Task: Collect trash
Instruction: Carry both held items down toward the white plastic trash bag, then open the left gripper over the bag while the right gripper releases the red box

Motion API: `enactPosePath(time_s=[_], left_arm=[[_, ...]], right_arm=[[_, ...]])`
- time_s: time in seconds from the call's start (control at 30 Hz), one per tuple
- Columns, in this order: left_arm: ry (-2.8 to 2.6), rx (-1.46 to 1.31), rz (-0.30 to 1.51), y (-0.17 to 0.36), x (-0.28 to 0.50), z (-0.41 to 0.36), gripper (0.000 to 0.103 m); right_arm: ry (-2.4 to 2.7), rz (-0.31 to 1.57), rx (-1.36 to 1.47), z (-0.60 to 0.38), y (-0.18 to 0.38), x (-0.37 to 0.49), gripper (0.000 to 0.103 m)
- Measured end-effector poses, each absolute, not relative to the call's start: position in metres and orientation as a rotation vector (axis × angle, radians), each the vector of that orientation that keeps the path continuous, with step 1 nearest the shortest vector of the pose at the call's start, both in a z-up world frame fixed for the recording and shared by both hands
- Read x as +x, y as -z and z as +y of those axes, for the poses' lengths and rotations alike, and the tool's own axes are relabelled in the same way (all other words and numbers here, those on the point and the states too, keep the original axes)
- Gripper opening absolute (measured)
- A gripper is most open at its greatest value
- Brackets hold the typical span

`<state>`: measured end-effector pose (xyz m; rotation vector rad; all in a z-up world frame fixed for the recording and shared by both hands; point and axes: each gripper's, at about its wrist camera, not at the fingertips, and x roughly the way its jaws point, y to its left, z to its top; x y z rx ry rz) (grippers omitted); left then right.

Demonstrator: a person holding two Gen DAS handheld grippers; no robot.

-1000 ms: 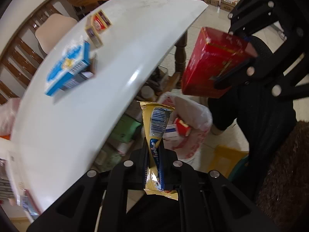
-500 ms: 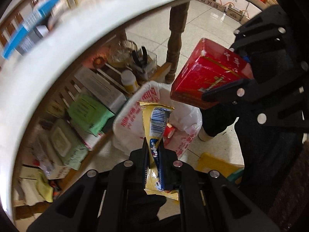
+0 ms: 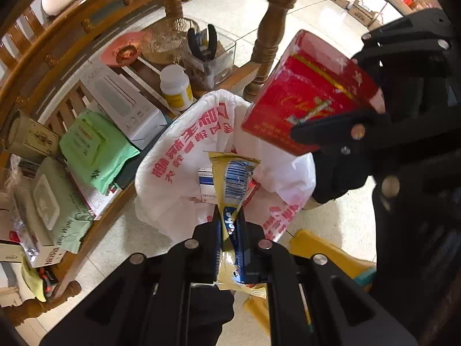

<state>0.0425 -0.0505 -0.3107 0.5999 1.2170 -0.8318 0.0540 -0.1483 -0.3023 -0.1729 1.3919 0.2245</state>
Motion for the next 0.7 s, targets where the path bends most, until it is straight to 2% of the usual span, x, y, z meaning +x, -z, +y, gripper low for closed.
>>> enactPosePath(time_s=[0.4, 0.7], left_arm=[[0.76, 0.59, 1.33, 0.373, 0.069, -0.056, 0.01], [0.705, 0.473, 1.447, 0.407, 0.094, -0.045, 0.01]], right_arm=[[-0.192, 1.463, -0.134, -0.152, 0.36, 0.081, 0.022], [-0.198, 1.558, -0.048, -0.162, 0.405, 0.094, 0.022]])
